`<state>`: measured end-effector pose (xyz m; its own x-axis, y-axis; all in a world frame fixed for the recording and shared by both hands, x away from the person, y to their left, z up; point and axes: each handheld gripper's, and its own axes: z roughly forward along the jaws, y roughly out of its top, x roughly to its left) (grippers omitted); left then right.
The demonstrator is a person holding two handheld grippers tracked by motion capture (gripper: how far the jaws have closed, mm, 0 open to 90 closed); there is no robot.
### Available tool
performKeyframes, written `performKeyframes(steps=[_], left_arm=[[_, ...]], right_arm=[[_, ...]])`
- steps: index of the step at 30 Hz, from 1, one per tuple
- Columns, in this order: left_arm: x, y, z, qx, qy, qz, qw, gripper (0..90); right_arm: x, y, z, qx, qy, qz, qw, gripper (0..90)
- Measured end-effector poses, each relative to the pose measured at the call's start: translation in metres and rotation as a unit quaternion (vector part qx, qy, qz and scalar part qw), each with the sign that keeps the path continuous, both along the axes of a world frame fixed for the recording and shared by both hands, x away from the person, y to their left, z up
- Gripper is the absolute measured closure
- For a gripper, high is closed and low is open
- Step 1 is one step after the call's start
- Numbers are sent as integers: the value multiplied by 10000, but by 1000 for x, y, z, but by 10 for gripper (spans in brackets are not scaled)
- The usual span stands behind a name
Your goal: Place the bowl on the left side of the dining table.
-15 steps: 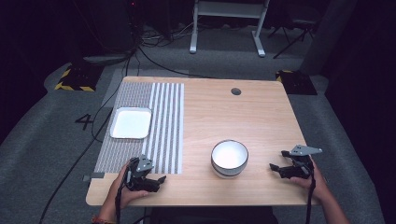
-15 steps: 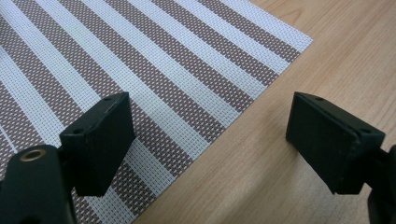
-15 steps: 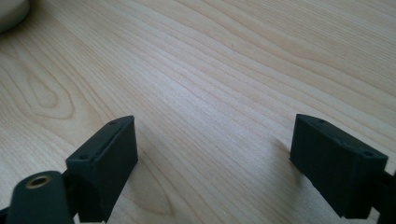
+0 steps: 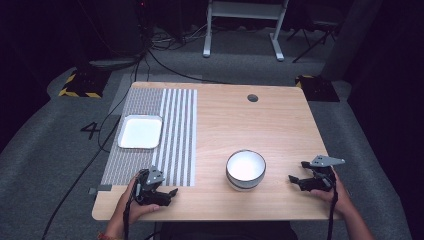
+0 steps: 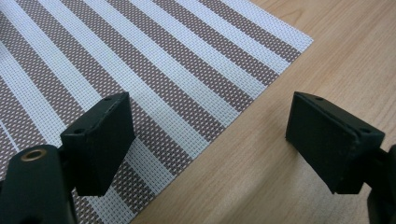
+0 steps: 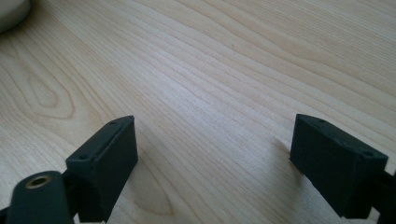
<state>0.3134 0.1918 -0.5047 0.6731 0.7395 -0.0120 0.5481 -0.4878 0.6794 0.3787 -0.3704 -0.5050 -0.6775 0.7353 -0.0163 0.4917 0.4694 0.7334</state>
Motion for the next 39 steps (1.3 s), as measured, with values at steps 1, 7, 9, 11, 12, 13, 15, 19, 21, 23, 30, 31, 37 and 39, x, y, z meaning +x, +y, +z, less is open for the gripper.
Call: performKeyframes(steps=[1, 7, 9, 11, 12, 13, 15, 19, 21, 23, 30, 31, 37, 39], left_arm=[[0, 0, 0, 20, 29, 3, 10000, 153], [-2, -4, 3, 110, 149, 30, 9998, 159], [-2, -5, 4, 206, 104, -48, 9997, 161], [-2, -7, 4, 183, 114, -47, 9998, 162], [-2, -7, 5, 224, 81, -56, 9997, 162], [-2, -7, 5, 232, 73, -53, 9997, 165], [-2, -7, 5, 236, 87, -57, 9997, 166], [-3, -7, 8, 158, 57, -114, 9998, 165], [-3, -8, 9, 166, 11, -123, 9998, 165], [-4, -10, 10, 124, 49, -160, 9998, 165], [-5, -15, 19, 139, -100, -268, 9995, 164], [-5, -17, 19, 100, -83, -296, 9995, 164], [-7, -23, 25, 196, -104, -399, 9990, 163], [-7, -24, 27, 156, -152, -414, 9989, 163]], right_arm=[[0, 0, 0, 0, 1, -1, 10000, 150], [0, 0, 0, -2, 0, -1, 10000, 150], [0, 0, 0, -2, -2, 2, 10000, 150], [0, 0, 0, -2, 2, -2, 10000, 150], [0, 0, 0, 0, 1, -2, 10000, 150], [0, 0, 0, -1, 1, -1, 10000, 150], [0, 0, 0, 1, 3, -2, 10000, 150], [0, 0, 0, -2, 1, -1, 10000, 150], [0, 0, 0, 0, 2, -1, 10000, 150], [0, 0, 0, -2, 2, -1, 10000, 150], [0, 0, 0, -2, 0, 0, 10000, 150], [0, 0, 0, -1, 2, -2, 10000, 150], [0, 0, 0, -2, 1, 0, 10000, 150], [0, 0, 0, 1, 1, -1, 10000, 150]])
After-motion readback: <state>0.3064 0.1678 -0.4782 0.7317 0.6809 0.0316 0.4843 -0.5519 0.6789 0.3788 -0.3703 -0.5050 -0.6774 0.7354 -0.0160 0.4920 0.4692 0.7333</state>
